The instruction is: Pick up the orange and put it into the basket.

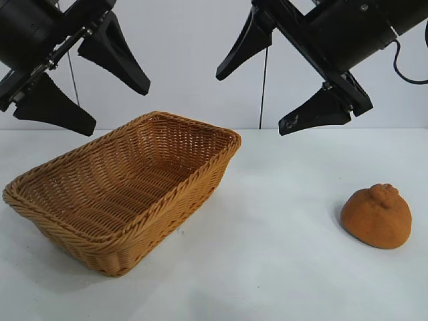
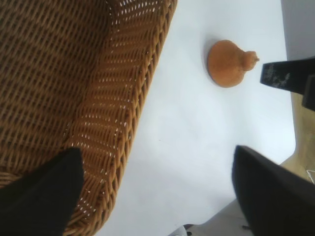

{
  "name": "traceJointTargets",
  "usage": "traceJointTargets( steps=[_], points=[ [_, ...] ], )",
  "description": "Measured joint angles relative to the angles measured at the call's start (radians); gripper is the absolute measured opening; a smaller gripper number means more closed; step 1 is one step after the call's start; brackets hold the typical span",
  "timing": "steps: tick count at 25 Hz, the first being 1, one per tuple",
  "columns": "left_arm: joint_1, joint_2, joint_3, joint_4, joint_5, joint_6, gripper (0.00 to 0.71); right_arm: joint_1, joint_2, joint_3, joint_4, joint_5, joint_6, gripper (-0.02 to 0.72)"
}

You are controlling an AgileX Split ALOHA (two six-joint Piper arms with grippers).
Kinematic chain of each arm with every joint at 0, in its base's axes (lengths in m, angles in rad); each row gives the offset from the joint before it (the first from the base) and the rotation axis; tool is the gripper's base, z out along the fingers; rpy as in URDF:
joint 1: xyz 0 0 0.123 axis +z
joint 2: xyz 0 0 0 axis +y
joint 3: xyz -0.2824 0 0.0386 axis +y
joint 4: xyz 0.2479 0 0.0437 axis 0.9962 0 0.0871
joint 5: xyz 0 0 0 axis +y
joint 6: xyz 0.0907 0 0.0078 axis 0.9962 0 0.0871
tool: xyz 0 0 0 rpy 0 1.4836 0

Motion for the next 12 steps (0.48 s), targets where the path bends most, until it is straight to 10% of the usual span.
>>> traceJointTargets(
  steps=[12],
  points=[
    [0.000, 0.000, 0.000, 0.000, 0.000, 0.001, 0.589, 0.000, 0.000, 0.000, 0.000, -0.011, 0.000, 0.694]
  ],
)
